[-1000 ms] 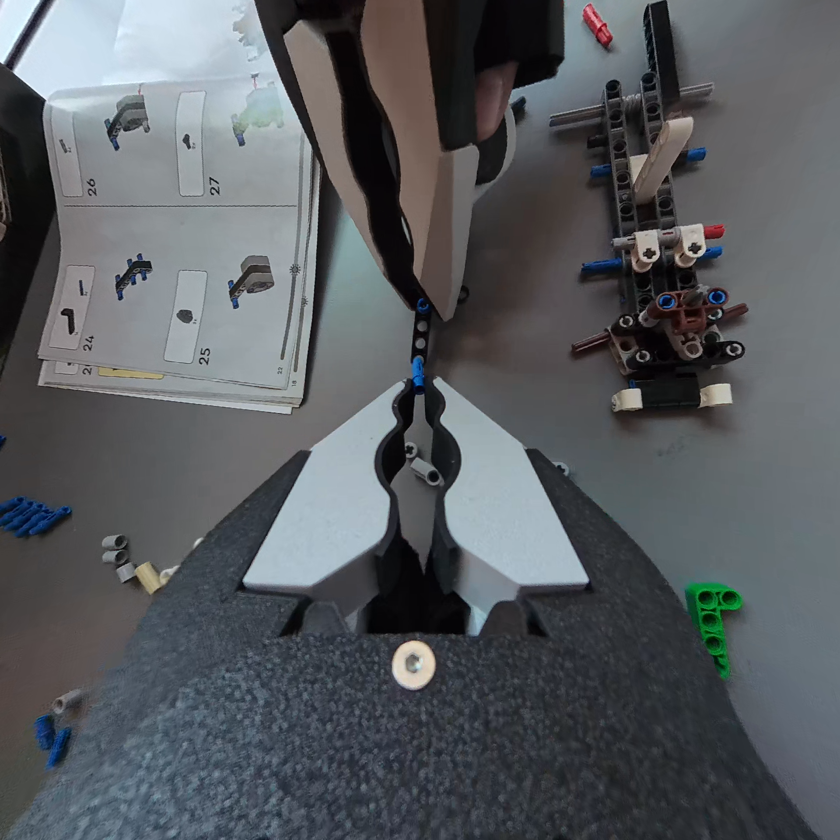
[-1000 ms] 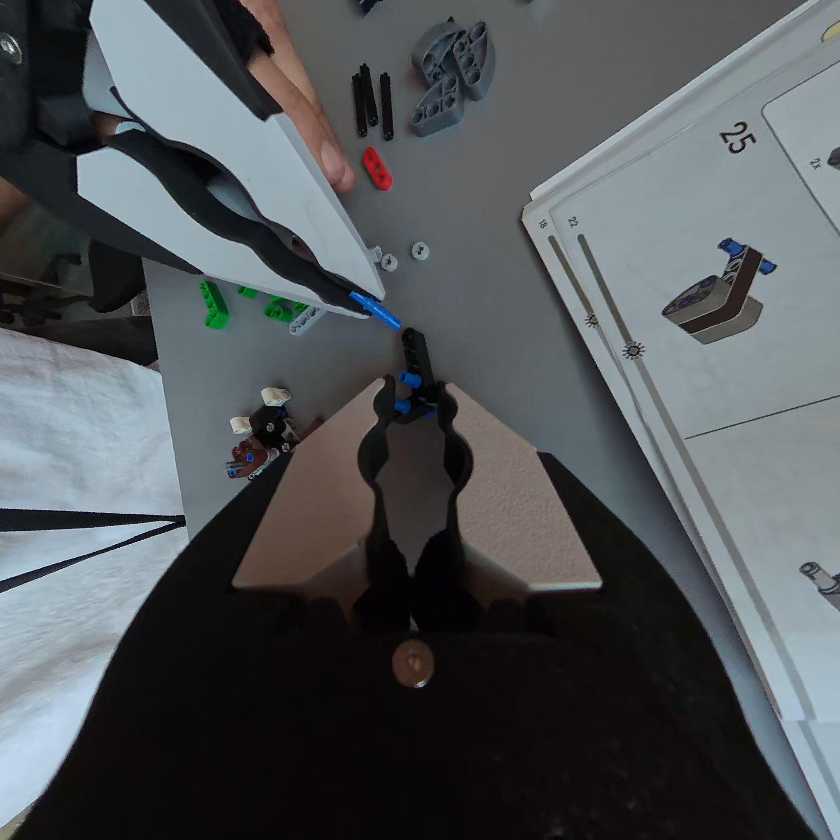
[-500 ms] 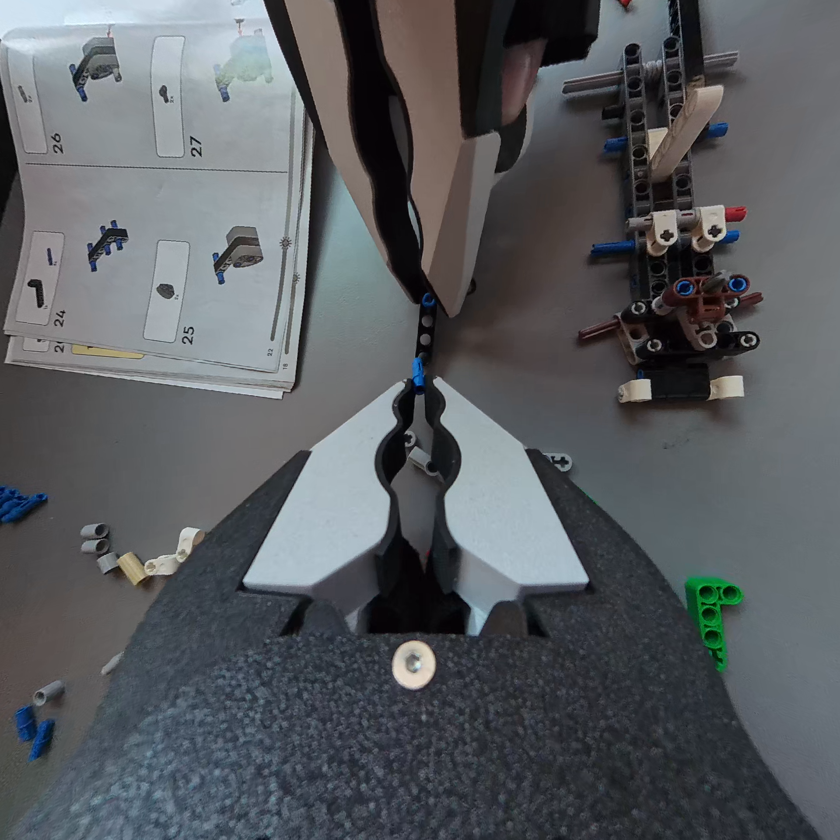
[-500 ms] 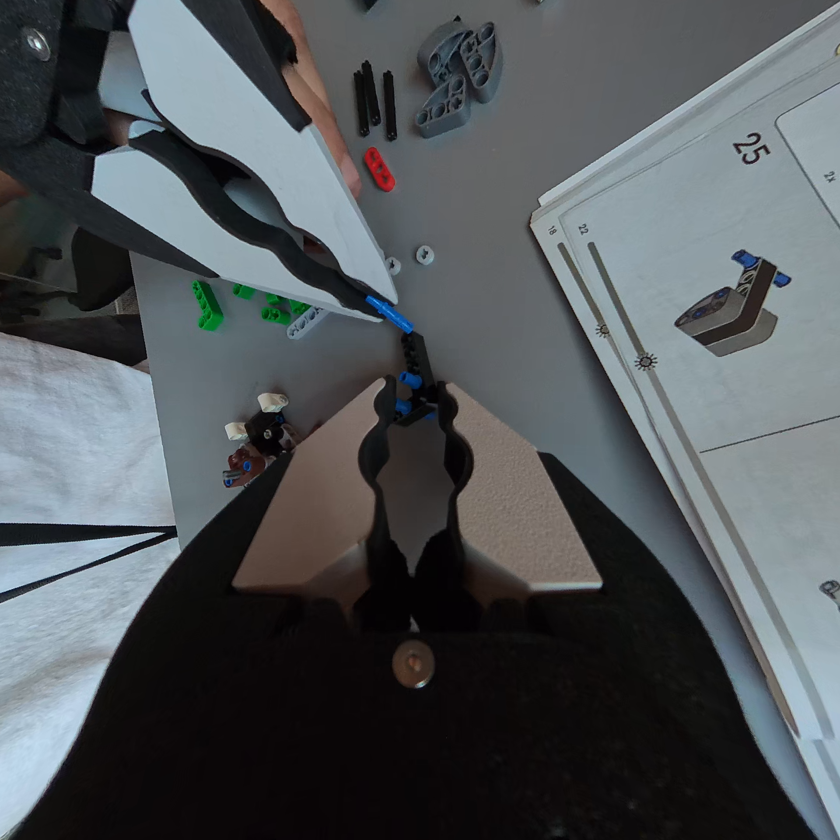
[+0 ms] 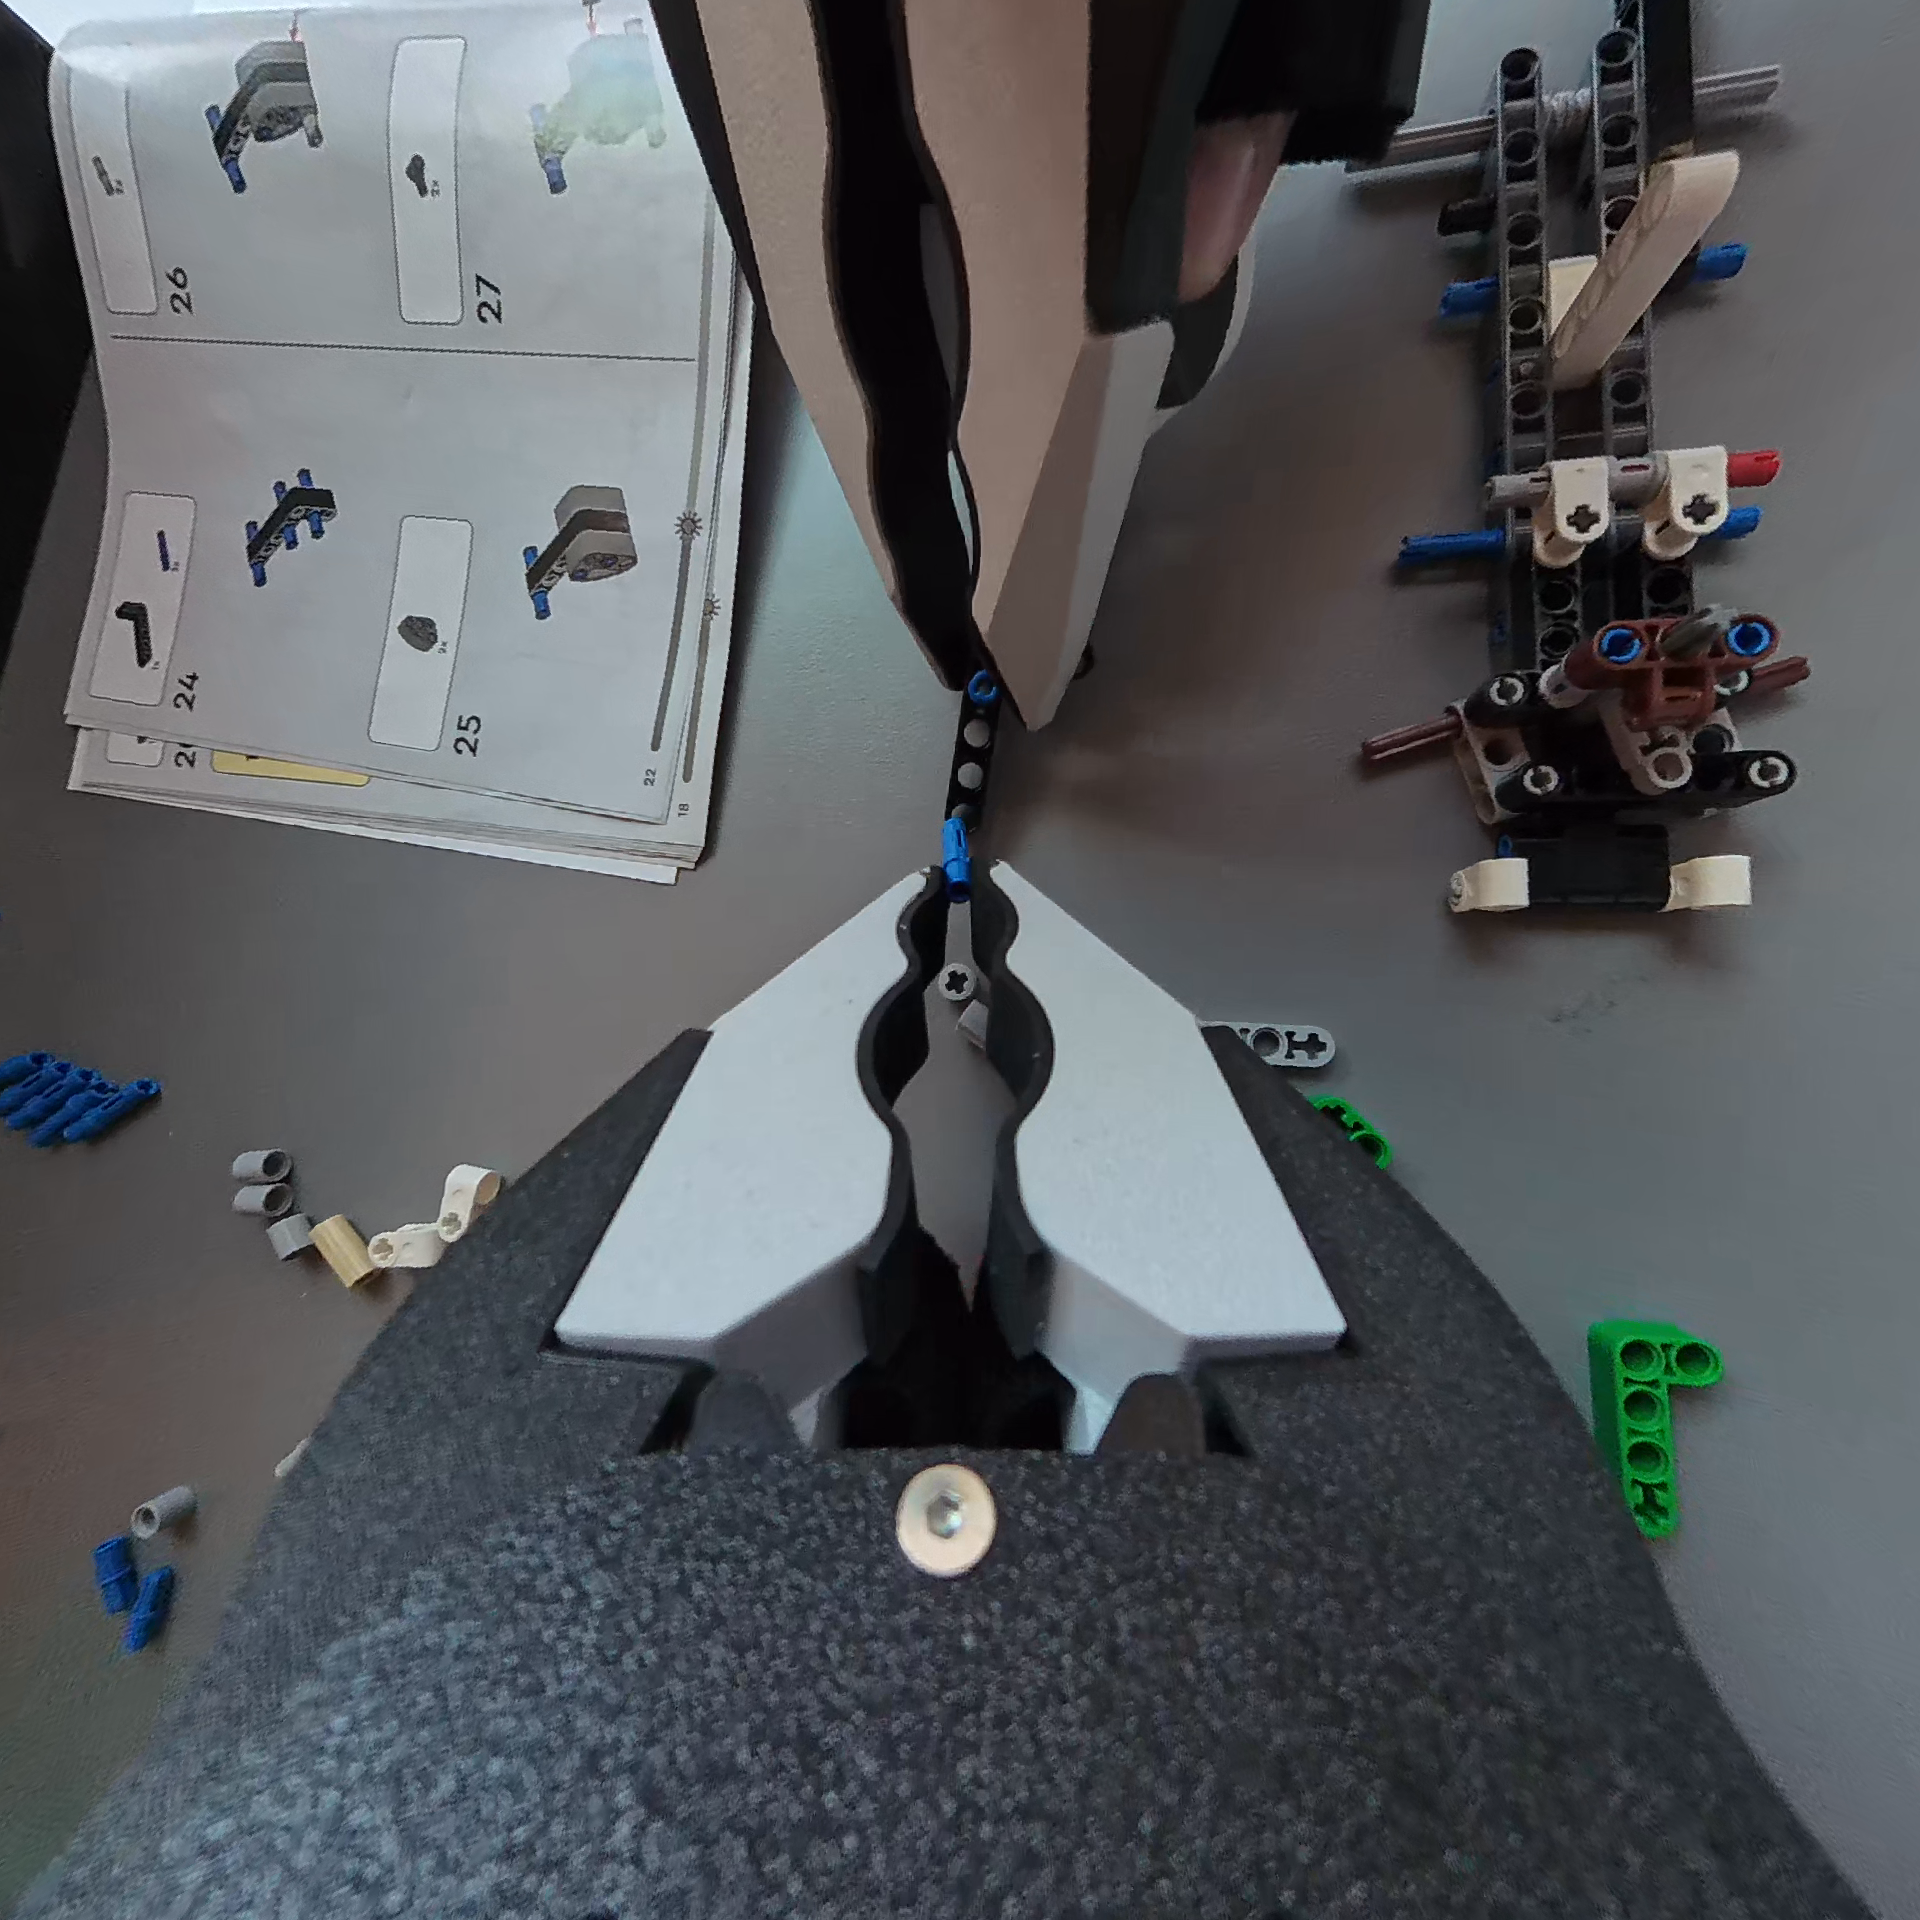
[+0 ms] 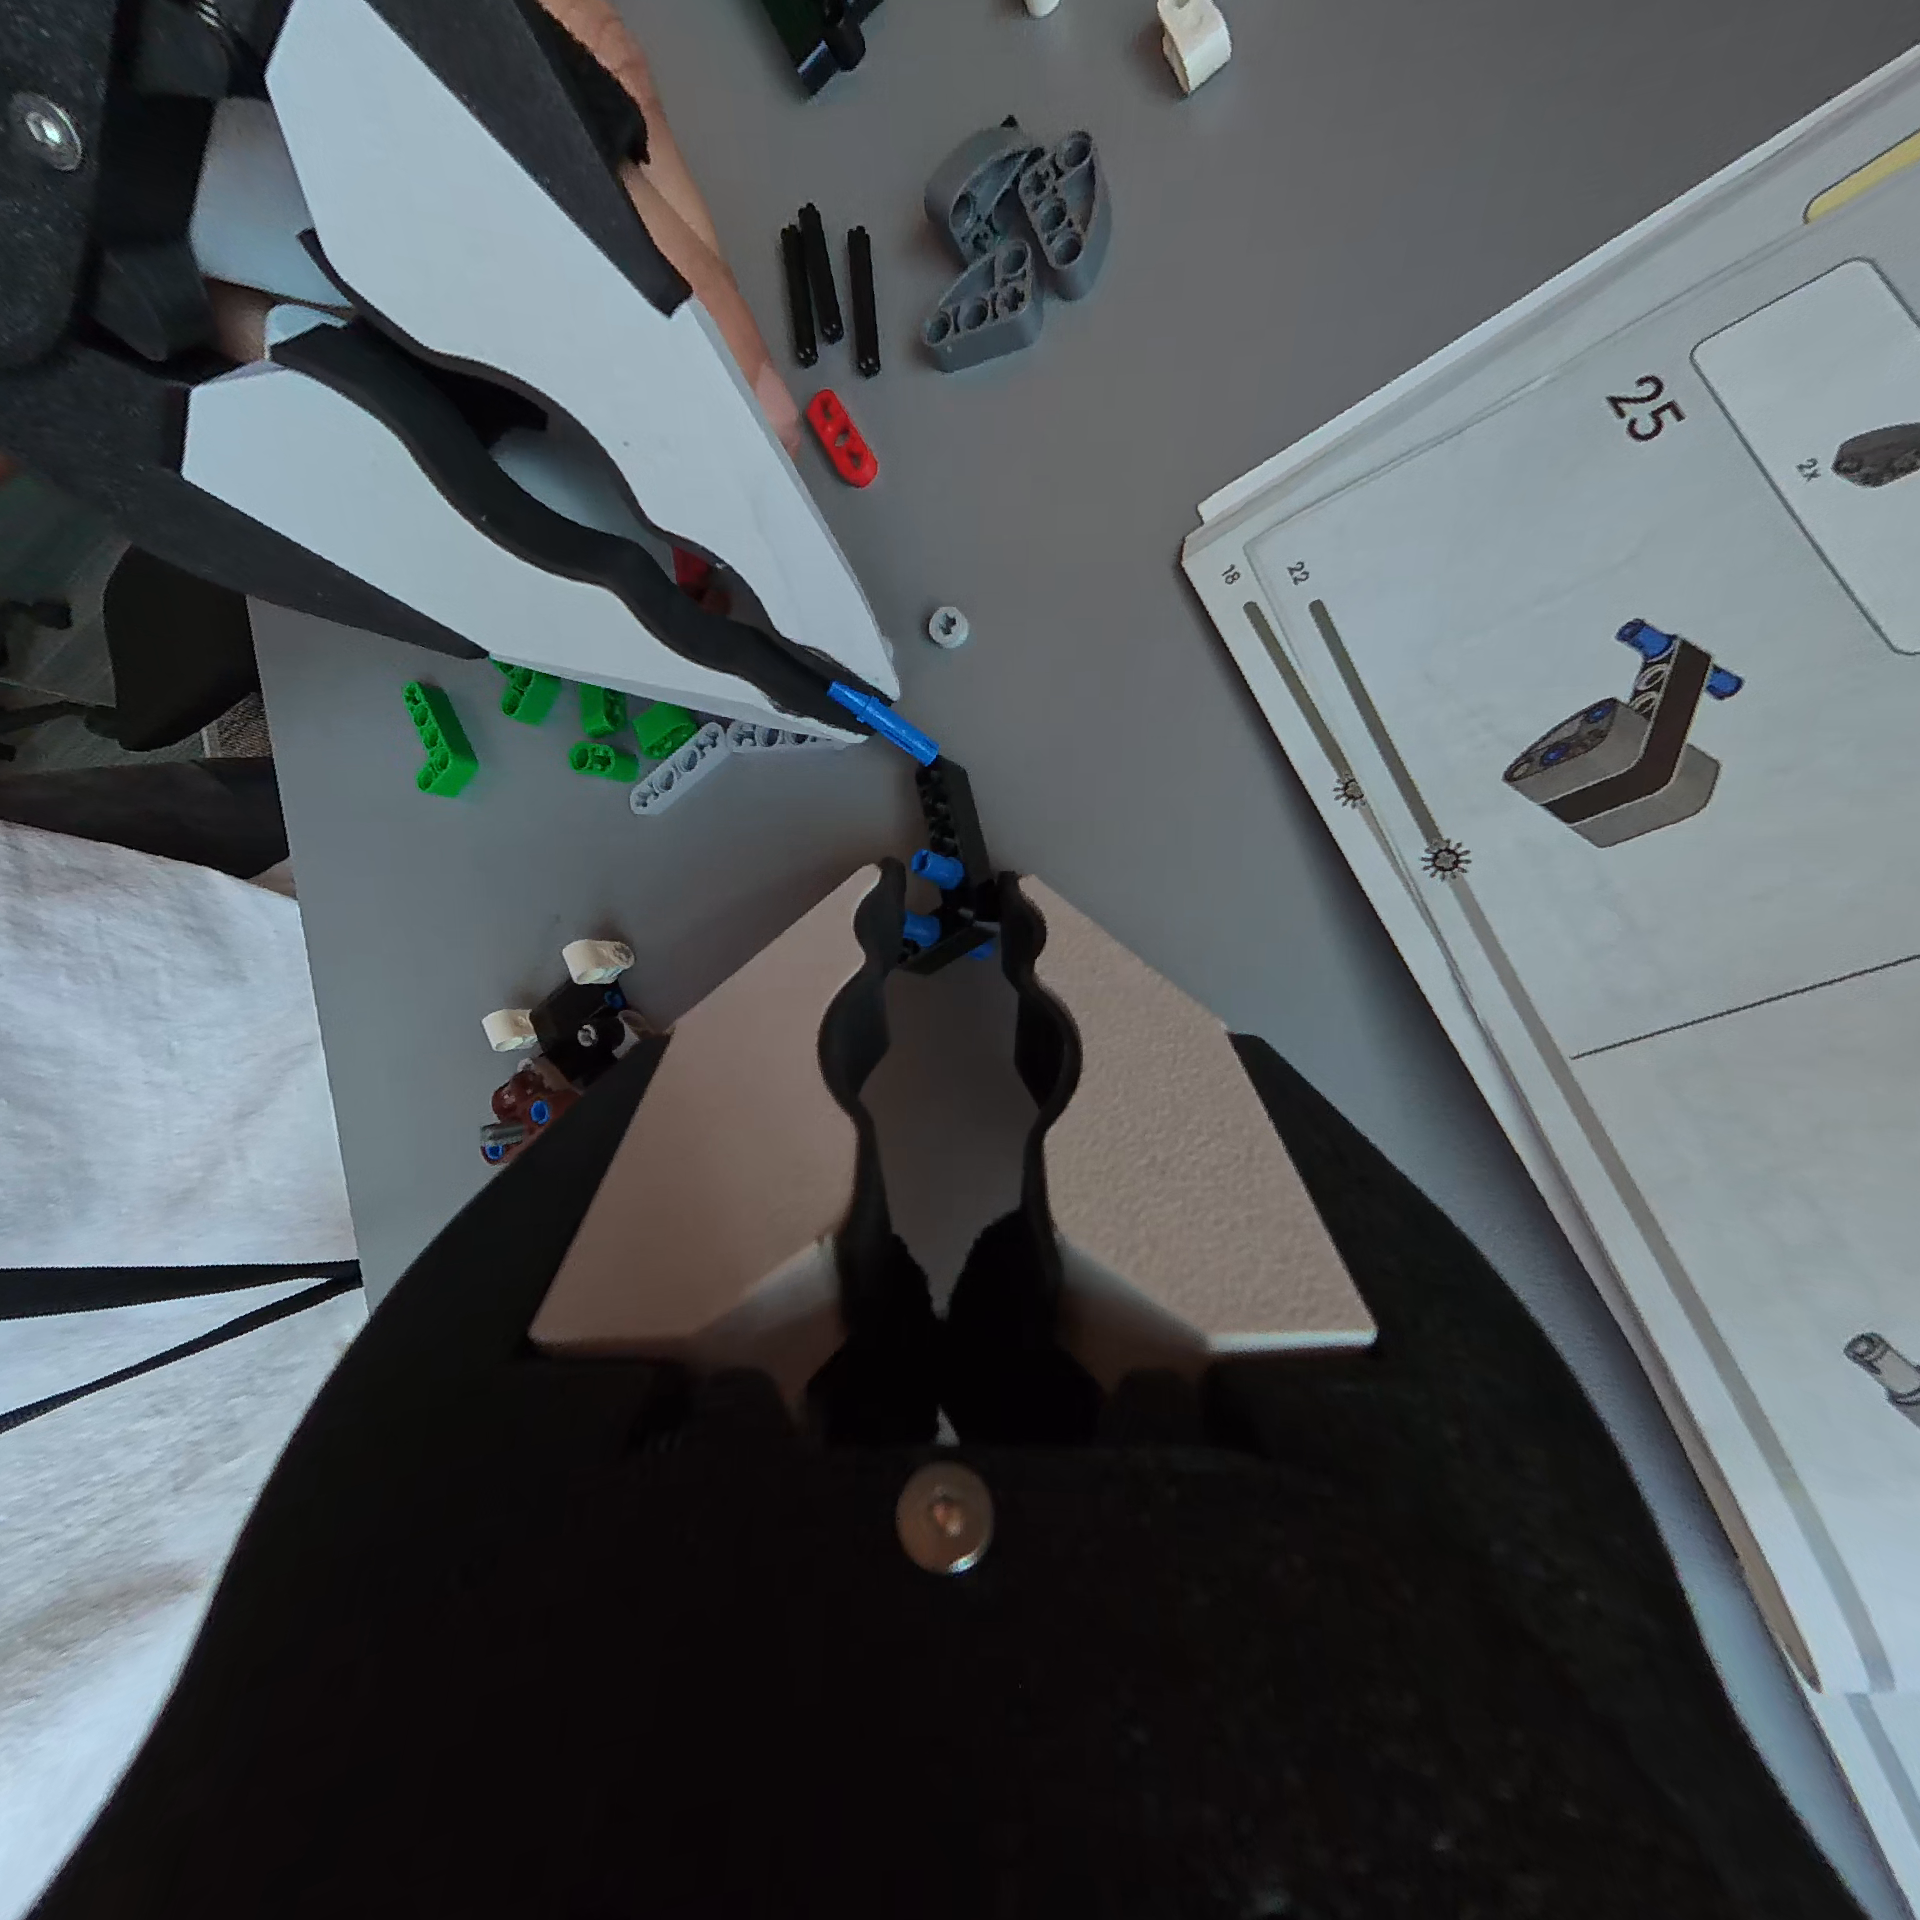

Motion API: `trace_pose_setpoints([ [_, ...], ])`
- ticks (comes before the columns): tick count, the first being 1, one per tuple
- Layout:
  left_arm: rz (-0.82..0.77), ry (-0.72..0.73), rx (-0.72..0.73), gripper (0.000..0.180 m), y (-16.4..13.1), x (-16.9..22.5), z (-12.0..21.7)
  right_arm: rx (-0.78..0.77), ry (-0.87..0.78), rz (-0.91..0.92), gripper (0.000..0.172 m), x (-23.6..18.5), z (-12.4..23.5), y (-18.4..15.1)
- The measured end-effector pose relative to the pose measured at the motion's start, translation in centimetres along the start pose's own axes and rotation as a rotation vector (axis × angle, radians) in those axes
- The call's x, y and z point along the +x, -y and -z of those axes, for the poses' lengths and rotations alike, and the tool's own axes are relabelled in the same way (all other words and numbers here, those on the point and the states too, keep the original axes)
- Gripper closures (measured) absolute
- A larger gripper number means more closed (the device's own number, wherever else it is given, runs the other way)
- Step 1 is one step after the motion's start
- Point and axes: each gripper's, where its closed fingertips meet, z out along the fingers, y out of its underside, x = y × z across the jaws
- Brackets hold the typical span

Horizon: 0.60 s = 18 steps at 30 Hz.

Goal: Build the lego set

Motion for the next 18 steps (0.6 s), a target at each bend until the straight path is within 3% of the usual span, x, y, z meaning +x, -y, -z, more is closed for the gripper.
trace_pose_setpoints([
  [1,0.000,0.001,0.000,0.178,0.01,-0.01,0.01,0.001,0.000,0.001,0.155,-0.01,-0.01,0.01],
  [18,-0.010,0.006,-0.001,0.178,0.14,0.23,0.09,0.008,0.009,0.003,0.155,-0.17,-0.14,0.08],
])
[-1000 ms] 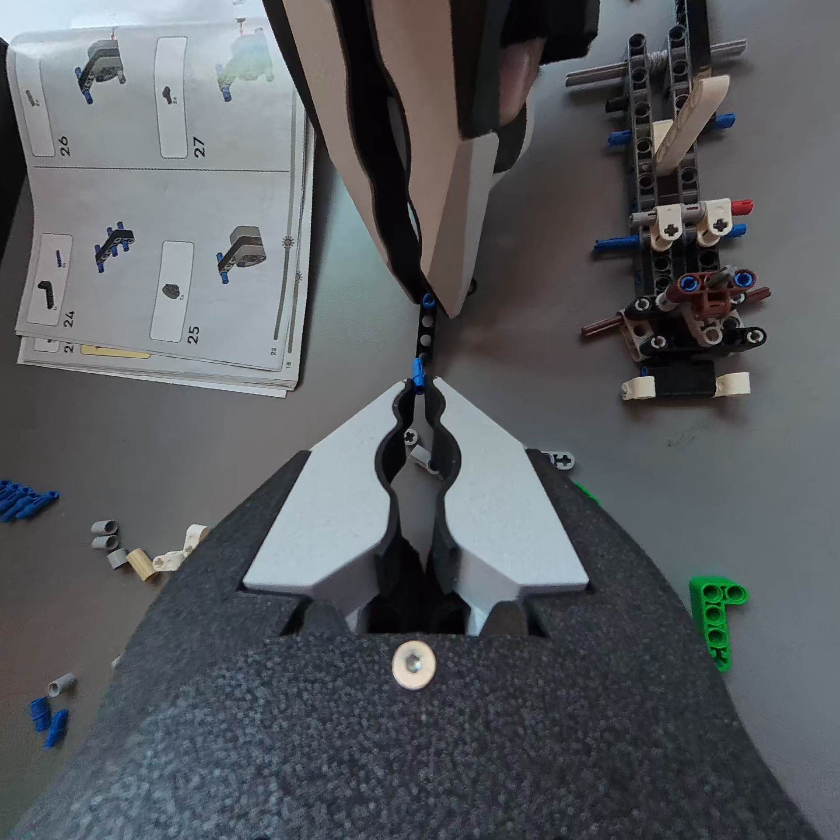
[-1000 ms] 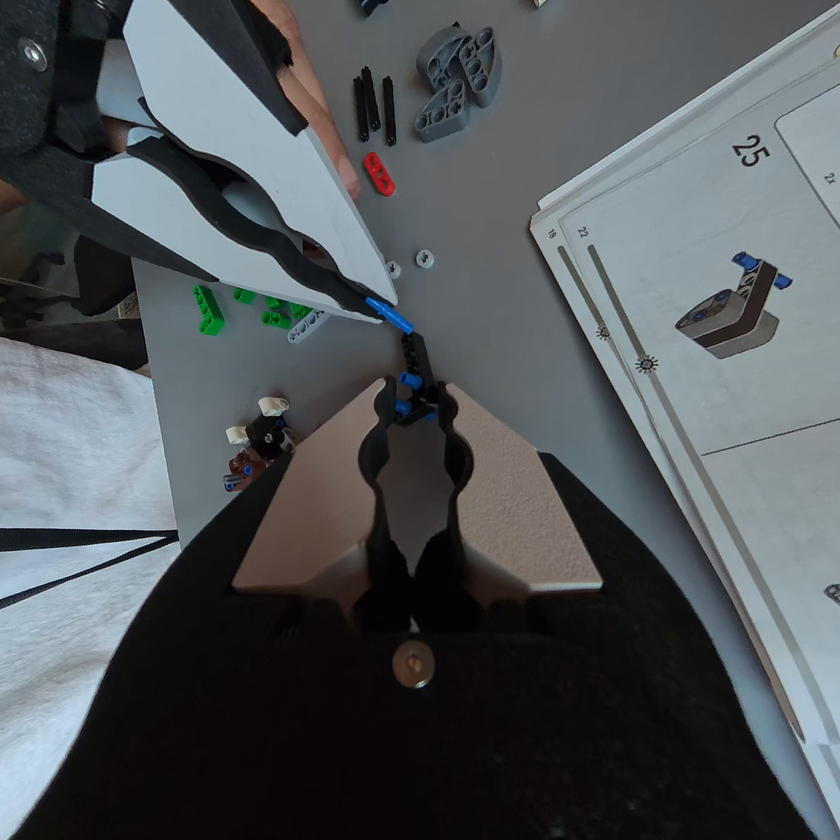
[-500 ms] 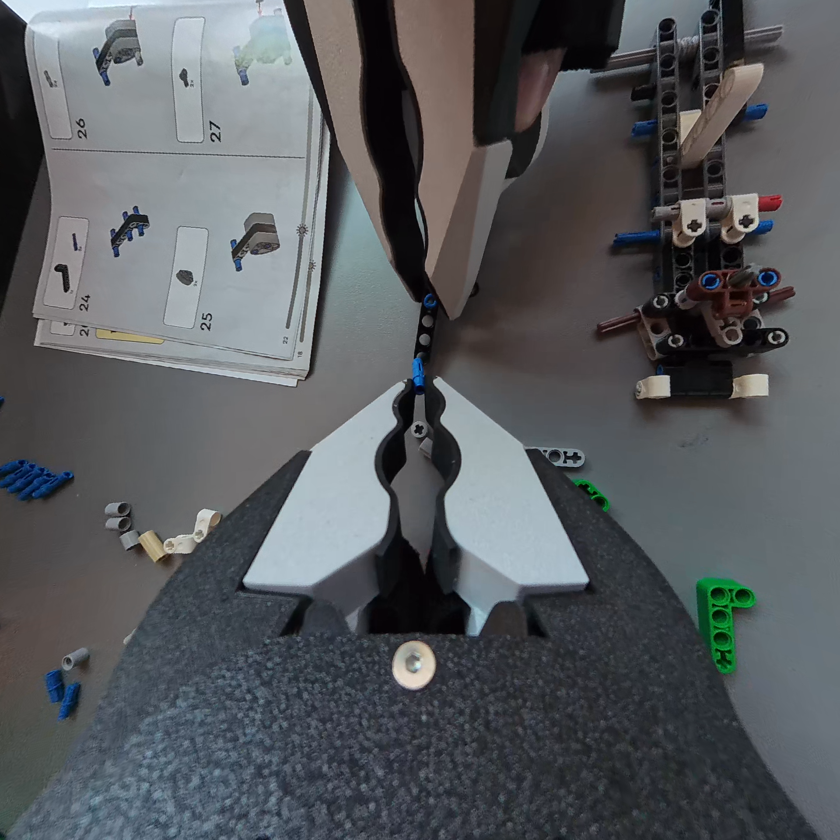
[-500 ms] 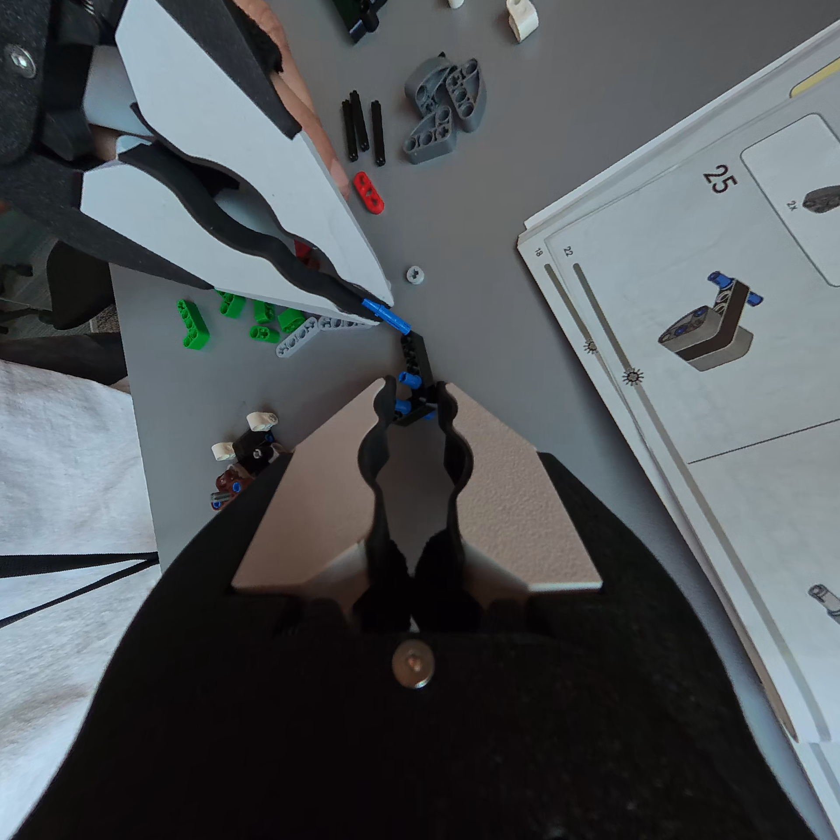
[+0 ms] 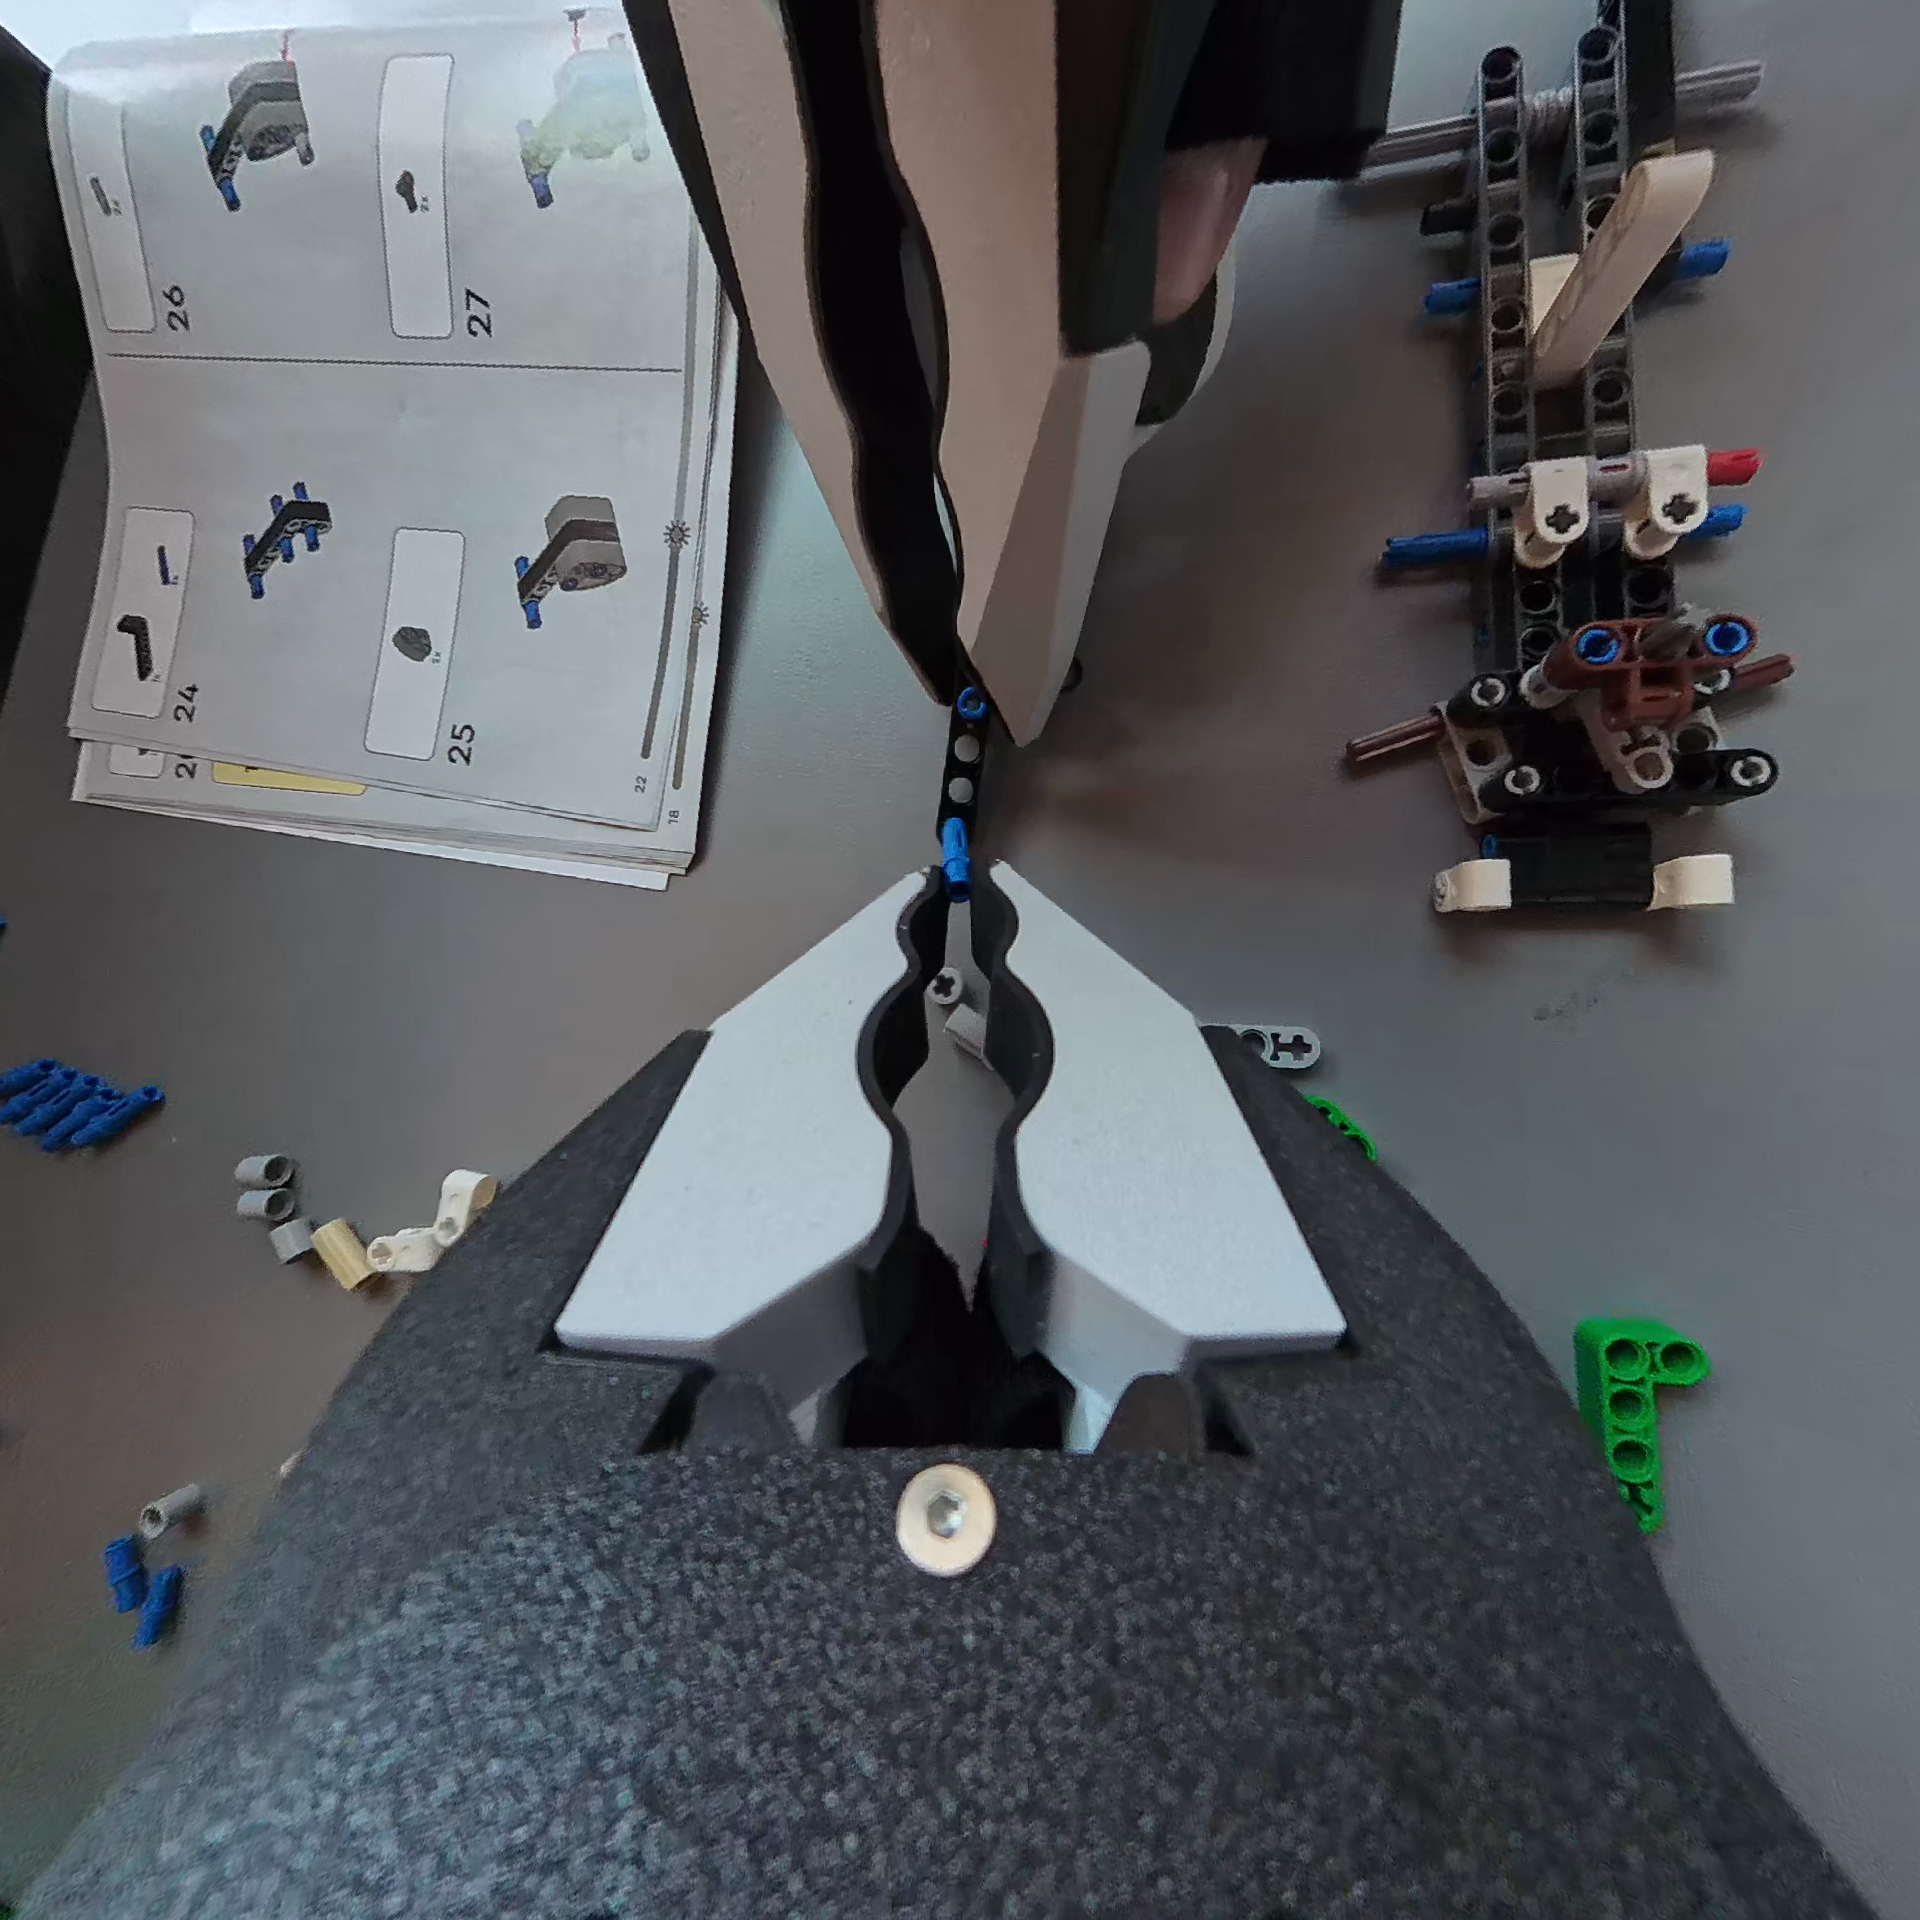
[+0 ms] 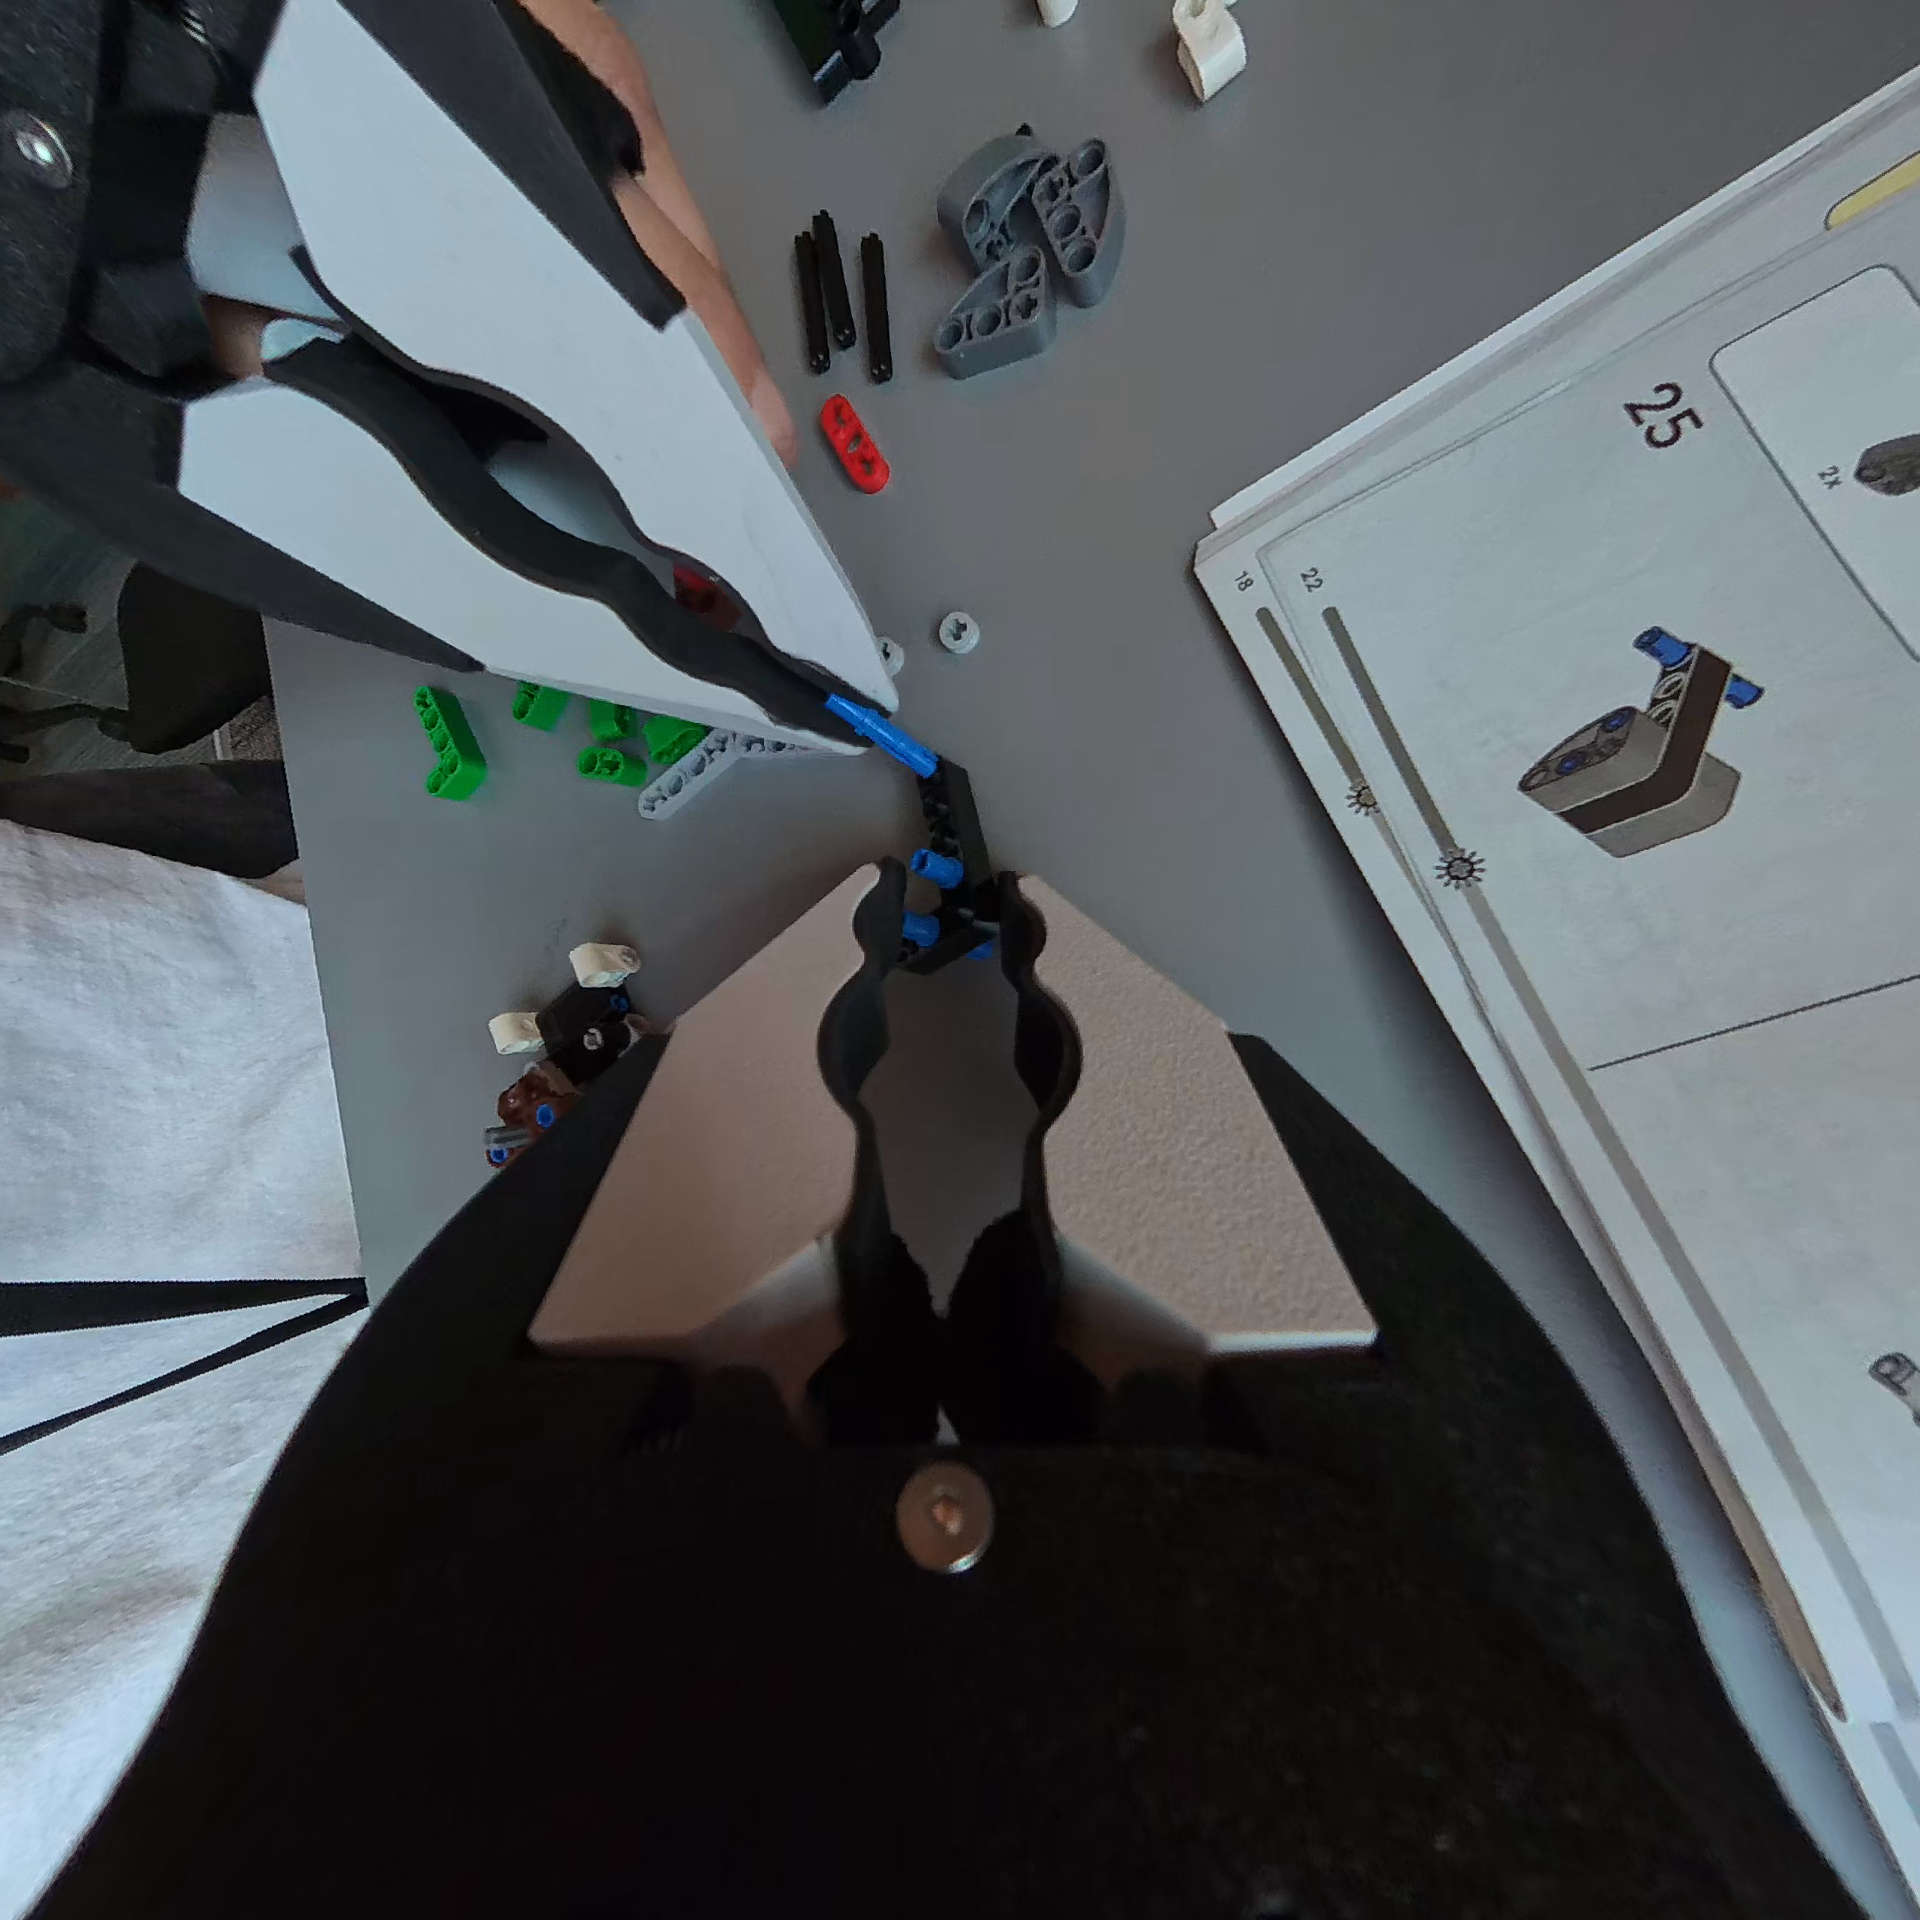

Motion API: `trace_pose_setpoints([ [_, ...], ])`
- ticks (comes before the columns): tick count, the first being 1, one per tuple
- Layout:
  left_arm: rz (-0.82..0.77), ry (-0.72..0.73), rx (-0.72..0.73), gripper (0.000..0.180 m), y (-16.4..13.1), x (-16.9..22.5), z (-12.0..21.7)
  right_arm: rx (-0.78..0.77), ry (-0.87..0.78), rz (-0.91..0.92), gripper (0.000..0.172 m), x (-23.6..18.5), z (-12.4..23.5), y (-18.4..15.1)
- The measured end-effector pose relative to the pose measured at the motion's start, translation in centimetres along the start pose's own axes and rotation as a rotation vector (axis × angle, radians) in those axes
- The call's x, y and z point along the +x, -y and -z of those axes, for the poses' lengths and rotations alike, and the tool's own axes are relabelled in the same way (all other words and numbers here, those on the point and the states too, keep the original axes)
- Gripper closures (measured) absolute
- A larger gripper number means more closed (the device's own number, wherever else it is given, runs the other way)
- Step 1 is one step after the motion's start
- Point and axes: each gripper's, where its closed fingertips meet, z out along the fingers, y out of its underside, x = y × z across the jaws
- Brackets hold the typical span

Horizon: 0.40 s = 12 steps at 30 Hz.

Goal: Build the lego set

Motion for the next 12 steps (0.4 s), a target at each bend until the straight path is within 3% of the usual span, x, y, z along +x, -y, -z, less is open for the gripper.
trace_pose_setpoints([
  [12,0.084,-0.047,-0.050,0.178,-0.07,0.06,-0.05,-0.001,-0.012,0.040,0.155,0.00,-0.03,0.08],
])
